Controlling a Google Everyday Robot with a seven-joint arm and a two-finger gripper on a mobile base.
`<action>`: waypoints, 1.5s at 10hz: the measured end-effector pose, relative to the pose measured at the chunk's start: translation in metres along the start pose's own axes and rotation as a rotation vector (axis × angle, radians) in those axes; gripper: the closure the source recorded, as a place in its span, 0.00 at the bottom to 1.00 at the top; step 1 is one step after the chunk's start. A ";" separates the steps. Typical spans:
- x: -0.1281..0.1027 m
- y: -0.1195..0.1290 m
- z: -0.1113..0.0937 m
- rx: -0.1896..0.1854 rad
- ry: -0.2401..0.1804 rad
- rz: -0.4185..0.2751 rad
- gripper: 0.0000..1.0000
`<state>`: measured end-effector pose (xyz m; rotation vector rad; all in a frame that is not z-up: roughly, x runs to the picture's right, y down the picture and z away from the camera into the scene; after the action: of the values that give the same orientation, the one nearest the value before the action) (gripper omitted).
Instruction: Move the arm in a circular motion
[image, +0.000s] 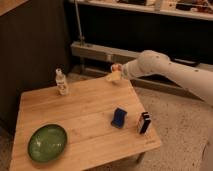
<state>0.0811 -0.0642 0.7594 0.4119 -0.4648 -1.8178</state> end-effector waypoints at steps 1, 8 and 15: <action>-0.021 0.000 -0.017 -0.002 -0.003 0.003 0.20; -0.096 -0.147 -0.077 0.102 0.033 -0.103 0.20; -0.002 -0.346 -0.051 0.313 0.153 -0.361 0.20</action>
<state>-0.1766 0.0238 0.5393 0.8911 -0.5994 -2.0442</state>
